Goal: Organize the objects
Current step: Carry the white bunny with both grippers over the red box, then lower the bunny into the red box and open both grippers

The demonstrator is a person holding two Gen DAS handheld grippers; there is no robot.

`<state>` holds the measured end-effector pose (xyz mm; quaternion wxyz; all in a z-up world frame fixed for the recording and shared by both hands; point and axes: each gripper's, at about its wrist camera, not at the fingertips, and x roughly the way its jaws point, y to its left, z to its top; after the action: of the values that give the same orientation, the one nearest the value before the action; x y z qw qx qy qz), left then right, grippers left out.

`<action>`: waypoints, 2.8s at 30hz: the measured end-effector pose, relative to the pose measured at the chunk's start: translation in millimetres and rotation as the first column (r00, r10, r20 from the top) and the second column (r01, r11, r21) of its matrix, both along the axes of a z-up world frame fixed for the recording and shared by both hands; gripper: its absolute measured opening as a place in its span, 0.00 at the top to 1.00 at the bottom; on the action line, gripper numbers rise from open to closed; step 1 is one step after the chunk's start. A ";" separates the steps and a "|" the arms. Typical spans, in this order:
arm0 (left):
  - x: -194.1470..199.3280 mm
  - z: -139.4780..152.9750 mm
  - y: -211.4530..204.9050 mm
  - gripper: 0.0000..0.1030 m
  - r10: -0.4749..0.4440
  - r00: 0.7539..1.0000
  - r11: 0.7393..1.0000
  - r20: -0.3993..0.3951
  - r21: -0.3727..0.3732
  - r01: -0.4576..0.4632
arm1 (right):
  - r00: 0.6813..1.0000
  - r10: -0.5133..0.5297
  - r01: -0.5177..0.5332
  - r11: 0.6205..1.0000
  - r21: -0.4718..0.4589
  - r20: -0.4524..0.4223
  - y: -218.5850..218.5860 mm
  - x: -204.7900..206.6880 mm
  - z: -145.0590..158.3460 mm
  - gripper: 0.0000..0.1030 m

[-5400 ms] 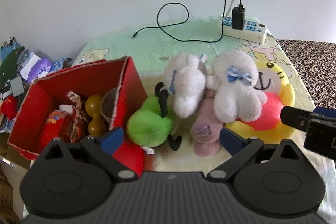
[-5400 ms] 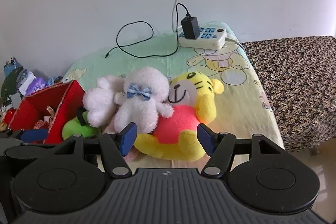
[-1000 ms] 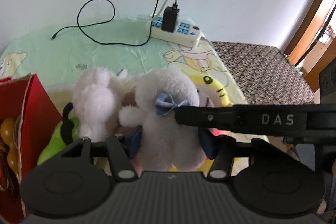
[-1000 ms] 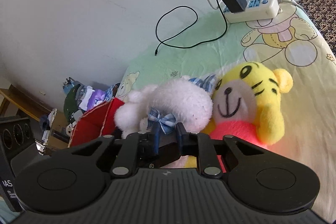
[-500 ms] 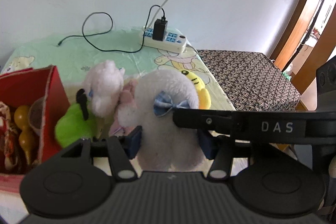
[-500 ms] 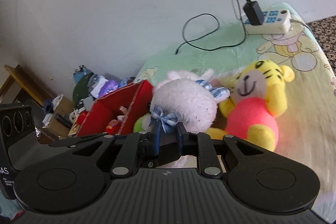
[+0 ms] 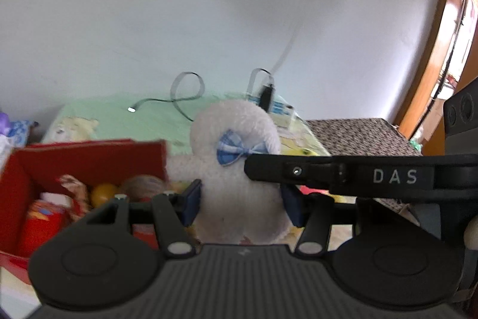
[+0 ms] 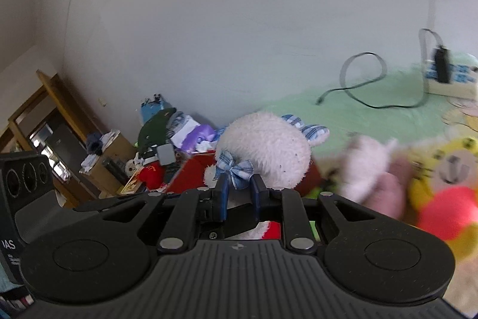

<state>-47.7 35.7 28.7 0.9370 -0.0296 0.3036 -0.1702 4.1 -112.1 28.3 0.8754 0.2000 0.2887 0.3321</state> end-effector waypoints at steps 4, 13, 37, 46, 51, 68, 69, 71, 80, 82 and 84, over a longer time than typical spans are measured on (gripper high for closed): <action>3.8 2.1 49.5 0.45 0.039 0.999 0.999 0.012 0.010 -0.039 | 0.999 0.040 -0.040 0.999 0.008 0.017 49.5 12.6 -3.0 0.81; 17.8 -17.2 147.7 0.45 0.122 0.992 0.990 -0.009 0.074 -0.121 | 0.994 0.107 -0.106 0.994 0.024 -0.017 151.5 43.6 -28.8 0.81; 60.2 -89.6 218.7 0.44 0.206 0.964 0.949 -0.167 0.273 -0.156 | 0.935 0.102 -0.102 0.995 0.019 -0.340 224.8 86.1 -101.8 0.79; 56.2 -89.9 212.4 0.34 0.242 0.952 0.929 -0.186 0.329 -0.172 | 0.893 0.140 -0.121 0.990 0.070 -0.428 218.7 89.7 -109.3 0.74; 59.1 -88.3 207.0 0.34 0.284 0.938 0.904 -0.196 0.381 -0.194 | 0.902 0.129 -0.097 0.991 0.097 -0.412 201.9 80.4 -102.1 0.72; 63.8 -76.0 196.7 0.38 0.370 0.906 0.857 -0.207 0.452 -0.247 | 0.954 -0.097 0.083 0.995 -0.062 -0.285 164.5 46.2 -85.5 0.72; 63.2 -74.9 195.5 0.37 0.367 0.907 0.859 -0.206 0.450 -0.245 | 0.955 -0.107 0.092 0.993 -0.069 -0.278 162.6 44.5 -84.6 0.72; 61.7 -72.6 192.8 0.34 0.361 0.911 0.862 -0.201 0.446 -0.243 | 0.956 -0.128 0.110 0.991 -0.082 -0.265 158.9 40.9 -82.5 0.72; 61.3 -67.7 171.3 0.33 0.315 0.930 0.873 -0.191 0.442 -0.205 | 0.960 -0.189 0.174 0.980 -0.092 -0.205 141.3 20.5 -72.5 0.72; 60.1 -65.8 163.8 0.33 0.306 0.934 0.870 -0.182 0.452 -0.197 | 0.962 -0.192 0.179 0.980 -0.084 -0.196 136.2 17.2 -70.7 0.72; 58.1 -62.8 157.3 0.33 0.305 0.937 0.867 -0.172 0.458 -0.198 | 0.963 -0.189 0.179 0.982 -0.067 -0.194 130.1 15.2 -68.9 0.72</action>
<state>10.4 193.0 -34.1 0.8907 0.1196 0.4374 0.0306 19.3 18.1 -40.6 0.8737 0.2370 0.3632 0.2206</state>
